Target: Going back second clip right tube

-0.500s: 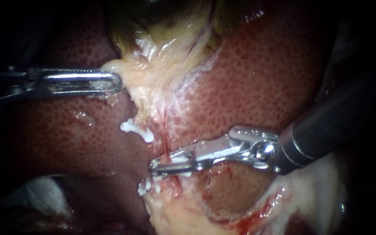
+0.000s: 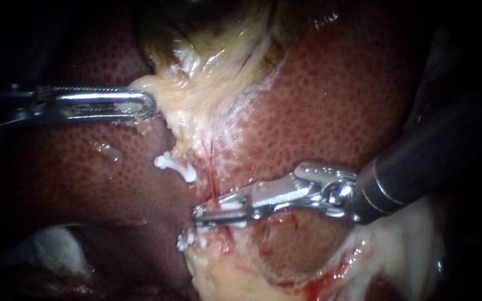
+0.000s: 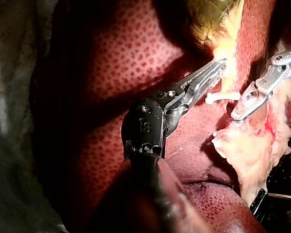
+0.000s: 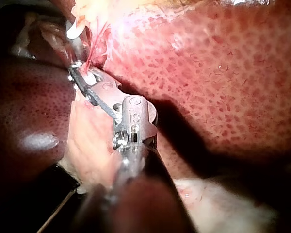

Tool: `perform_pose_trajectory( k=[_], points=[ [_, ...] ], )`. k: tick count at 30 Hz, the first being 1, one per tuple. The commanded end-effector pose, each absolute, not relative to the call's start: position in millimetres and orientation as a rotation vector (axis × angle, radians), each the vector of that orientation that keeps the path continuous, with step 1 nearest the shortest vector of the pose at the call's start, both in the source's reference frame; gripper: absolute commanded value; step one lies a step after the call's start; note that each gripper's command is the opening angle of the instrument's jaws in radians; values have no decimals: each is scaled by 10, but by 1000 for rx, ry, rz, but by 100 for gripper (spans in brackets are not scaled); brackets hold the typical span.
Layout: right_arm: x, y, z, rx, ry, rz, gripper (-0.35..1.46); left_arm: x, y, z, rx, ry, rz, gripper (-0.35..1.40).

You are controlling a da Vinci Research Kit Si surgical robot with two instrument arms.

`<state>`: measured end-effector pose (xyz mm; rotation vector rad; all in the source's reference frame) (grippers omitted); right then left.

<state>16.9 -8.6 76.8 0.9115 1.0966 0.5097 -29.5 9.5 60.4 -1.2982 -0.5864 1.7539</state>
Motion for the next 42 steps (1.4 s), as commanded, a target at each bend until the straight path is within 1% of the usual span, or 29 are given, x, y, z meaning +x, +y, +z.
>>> perform_pose_trajectory(
  k=[1, 2, 6, 8, 13, 16, 19, 21, 25, 28, 34, 38, 42],
  points=[
    [168, -84, 769, 893, 1102, 512, 33, -295, 95, 604, -1299, -586, 1754, -35],
    [168, -82, 768, 881, 1106, 508, 39, -295, 95, 604, -1299, -587, 1754, -35],
    [165, -72, 768, 826, 1127, 466, 46, -295, 95, 604, -1299, -587, 1754, -35],
    [164, -69, 768, 790, 1131, 474, 49, -295, 95, 604, -1299, -587, 1754, -35],
    [155, -64, 769, 761, 1136, 465, 49, -294, 95, 604, -1299, -587, 1754, -35],
    [148, -62, 768, 762, 1136, 467, 49, -294, 95, 604, -1299, -587, 1754, -35],
    [136, -59, 762, 760, 1141, 449, 49, -294, 95, 605, -1299, -587, 1754, -35],
    [126, -57, 756, 760, 1145, 436, 49, -294, 95, 605, -1299, -587, 1754, -35],
    [95, -45, 730, 724, 1167, 372, 49, -293, 95, 606, -1299, -587, 1754, -35],
    [75, -32, 709, 687, 1157, 354, 49, -293, 95, 607, -1299, -587, 1755, -35],
    [44, -9, 669, 636, 1165, 328, 49, -293, 95, 607, -1299, -587, 1755, -35],
    [32, -1, 652, 628, 1167, 321, 49, -294, 95, 608, -1299, -585, 1755, -35],
    [28, 1, 645, 629, 1169, 316, 49, -298, 92, 615, -1299, -579, 1757, -35]
  ],
)
